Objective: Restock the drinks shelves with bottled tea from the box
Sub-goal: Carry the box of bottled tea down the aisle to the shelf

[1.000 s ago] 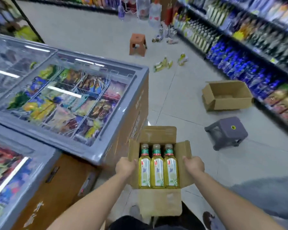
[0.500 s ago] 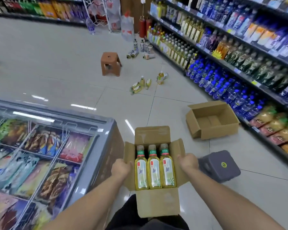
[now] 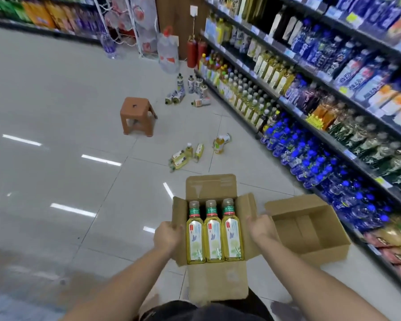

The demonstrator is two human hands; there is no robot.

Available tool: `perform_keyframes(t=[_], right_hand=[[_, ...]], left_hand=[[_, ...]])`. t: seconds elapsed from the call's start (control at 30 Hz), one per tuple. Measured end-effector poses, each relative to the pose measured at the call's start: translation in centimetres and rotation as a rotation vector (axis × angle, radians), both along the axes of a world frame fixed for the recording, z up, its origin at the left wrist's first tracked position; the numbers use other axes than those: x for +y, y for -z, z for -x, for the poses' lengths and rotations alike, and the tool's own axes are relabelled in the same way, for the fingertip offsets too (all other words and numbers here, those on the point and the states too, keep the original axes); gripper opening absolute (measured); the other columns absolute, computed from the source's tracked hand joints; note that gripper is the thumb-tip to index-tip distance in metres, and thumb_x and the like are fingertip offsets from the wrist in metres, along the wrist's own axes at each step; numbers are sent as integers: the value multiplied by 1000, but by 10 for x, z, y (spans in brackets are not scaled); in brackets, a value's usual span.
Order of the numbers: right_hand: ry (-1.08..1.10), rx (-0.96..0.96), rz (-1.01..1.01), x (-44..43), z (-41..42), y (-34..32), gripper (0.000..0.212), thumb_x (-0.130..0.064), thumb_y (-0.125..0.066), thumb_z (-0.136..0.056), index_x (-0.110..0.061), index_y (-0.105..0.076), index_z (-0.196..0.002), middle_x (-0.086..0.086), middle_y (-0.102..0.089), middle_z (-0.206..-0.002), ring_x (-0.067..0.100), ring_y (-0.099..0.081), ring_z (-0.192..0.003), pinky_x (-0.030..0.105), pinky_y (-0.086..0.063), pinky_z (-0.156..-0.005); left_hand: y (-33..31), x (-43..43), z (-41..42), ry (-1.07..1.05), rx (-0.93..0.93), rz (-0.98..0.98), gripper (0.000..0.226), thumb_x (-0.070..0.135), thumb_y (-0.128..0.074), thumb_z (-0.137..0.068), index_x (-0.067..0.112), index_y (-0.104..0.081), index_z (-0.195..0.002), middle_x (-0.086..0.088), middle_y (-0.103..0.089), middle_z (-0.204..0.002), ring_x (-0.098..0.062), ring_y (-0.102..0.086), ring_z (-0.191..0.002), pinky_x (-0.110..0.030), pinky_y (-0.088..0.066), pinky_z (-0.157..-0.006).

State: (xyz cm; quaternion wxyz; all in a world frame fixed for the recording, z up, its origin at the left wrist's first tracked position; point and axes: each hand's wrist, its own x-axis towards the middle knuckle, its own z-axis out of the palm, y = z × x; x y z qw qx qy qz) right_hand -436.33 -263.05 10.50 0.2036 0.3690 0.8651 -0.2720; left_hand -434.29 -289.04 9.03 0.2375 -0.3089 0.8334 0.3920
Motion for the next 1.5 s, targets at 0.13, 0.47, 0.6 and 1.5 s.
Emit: perform_keyframes(t=[0.13,0.47,0.6,1.5], right_hand=[[-34,46,14,-1,150,4,38,-38,-54,-96,-2,-67,-99,19,-70,-108,37,-64,-103,34,-47,-78],[-33,36,45,-54,471,0,30,-33,-57,-91,-4,-67,-86,15,-69,-92,31,-57,-78,29,-43,-66],[53,72,41,-91,581,8,29,-32,-56,-91,-5,-66,-85,13,-68,-89,31,-56,-75,29,-44,-65],[532,21,28,-179,1104,22,36,-34,-52,-94,-3,-71,-97,16,-71,-99,35,-66,-95,36,-54,-78]], left_hand=[[-4,1,142,-6,26,32,29,43,-60,-91,20,-67,-75,3,-69,-74,-17,-67,-67,-32,-60,-64],[-17,-56,455,45,69,112,34,35,-58,-93,16,-63,-66,2,-64,-65,-14,-62,-60,-26,-51,-55],[-19,-93,584,164,84,127,33,35,-58,-93,14,-64,-69,-1,-67,-71,-18,-64,-66,-26,-52,-59],[-5,-158,1227,587,18,111,26,25,-55,-92,16,-56,-67,-2,-61,-71,-23,-58,-68,-26,-43,-59]])
